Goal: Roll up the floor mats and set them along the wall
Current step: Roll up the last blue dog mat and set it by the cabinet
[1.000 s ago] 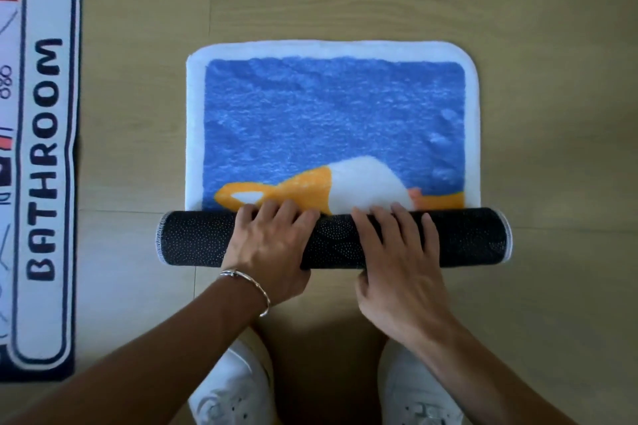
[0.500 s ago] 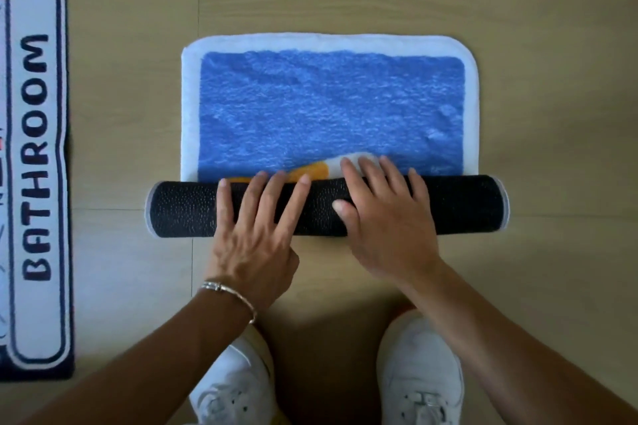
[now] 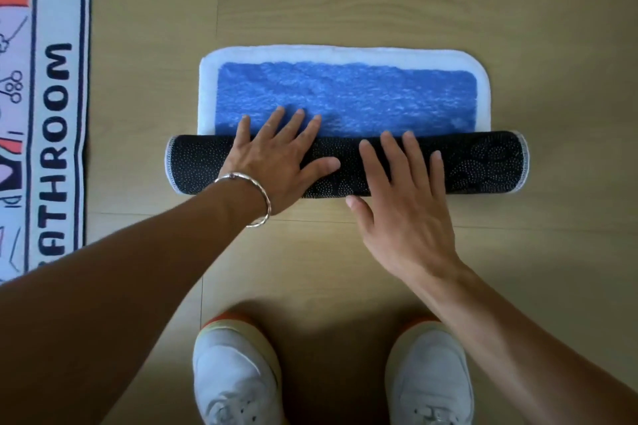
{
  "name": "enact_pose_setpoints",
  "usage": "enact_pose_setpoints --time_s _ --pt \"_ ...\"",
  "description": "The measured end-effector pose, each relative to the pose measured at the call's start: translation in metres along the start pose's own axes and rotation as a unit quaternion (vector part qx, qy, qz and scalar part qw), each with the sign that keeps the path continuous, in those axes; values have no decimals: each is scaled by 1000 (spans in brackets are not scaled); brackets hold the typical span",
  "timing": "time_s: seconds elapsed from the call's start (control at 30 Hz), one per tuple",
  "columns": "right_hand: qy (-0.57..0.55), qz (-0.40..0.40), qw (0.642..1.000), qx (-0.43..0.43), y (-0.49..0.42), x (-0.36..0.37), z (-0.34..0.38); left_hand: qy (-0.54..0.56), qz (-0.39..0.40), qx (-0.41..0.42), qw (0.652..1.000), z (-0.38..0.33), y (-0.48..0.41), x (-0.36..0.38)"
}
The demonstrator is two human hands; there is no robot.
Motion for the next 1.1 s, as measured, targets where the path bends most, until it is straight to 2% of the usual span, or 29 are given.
enact_pose_setpoints --time_s 0.13,0.23,0.3,0.33,0.43,0.6,0.73,0.93,1.1 --pt "49 70 996 -4 -15 7 -4 -15 4 -13 1000 1 -7 -9" --pt "55 113 992 -3 -32 6 -7 -34 -86 -18 996 -7 -6 -20" --pt "43 130 991 0 -48 3 -10 -50 -175 28 983 -17 5 -17" --pt "38 141 989 1 -56 1 -12 -81 -195 52 976 -20 11 -10" --pt "26 169 985 0 -72 -6 -11 -158 -148 50 975 -15 12 1" --pt "56 122 991 -3 -71 -7 -12 -94 -104 1 990 -24 -14 -23" --pt "40 84 996 -3 -30 -3 -9 -87 -71 15 994 -32 12 -12" --pt "-2 93 996 -10 51 9 -1 -71 -105 36 991 -48 73 37" --pt "-6 104 995 -2 52 15 -1 -58 -105 41 992 -49 74 41"
Point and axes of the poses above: each hand's wrist, its own y-axis away from the middle knuckle, its own x-axis out of the palm, z = x × y, the point moved 4 cm from there along -y, towards the middle knuckle, and after that the axes turned 2 degrees about -y, right-handed, at the moved point
